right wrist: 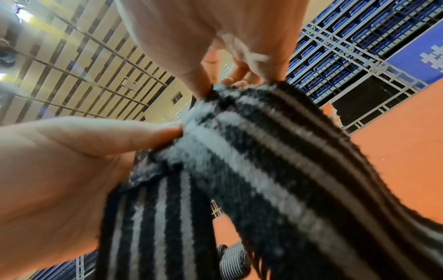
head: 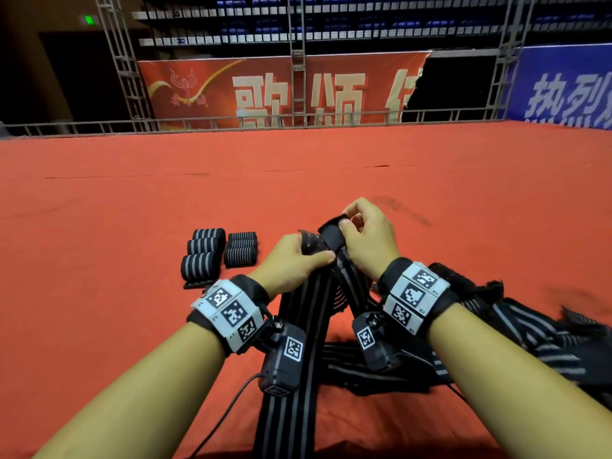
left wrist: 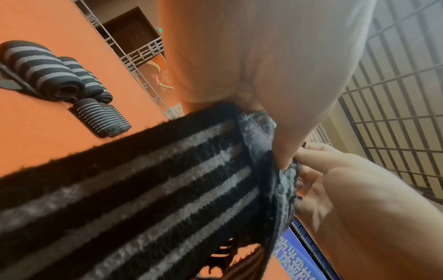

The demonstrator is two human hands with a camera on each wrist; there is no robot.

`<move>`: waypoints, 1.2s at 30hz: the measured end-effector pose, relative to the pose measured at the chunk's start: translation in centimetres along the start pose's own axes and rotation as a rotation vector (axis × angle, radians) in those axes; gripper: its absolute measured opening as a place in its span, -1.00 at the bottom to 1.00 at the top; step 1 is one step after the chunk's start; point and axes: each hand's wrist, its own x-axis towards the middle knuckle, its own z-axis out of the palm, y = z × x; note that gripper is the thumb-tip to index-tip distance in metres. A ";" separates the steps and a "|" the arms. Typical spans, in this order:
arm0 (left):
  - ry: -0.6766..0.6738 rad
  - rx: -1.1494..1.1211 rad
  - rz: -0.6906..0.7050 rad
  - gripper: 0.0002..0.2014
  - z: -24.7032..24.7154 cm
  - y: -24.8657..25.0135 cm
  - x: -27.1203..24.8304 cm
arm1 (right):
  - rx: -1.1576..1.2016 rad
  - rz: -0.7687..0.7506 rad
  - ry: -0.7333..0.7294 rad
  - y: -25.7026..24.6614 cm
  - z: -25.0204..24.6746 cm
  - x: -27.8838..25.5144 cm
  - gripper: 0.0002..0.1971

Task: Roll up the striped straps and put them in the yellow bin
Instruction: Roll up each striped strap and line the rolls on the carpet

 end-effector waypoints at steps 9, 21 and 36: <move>-0.022 0.036 -0.059 -0.86 -1.3 -0.7 0.7 | 0.038 -0.098 -0.209 -0.2 -2.0 0.0 -0.76; 0.203 0.047 -0.245 -0.73 -4.8 -5.1 2.5 | 0.314 -0.155 -0.276 -2.5 -5.1 -0.3 -0.97; -0.008 0.193 0.092 -0.76 -4.2 1.6 1.1 | 0.076 0.069 -0.459 -1.7 -1.2 0.1 -0.81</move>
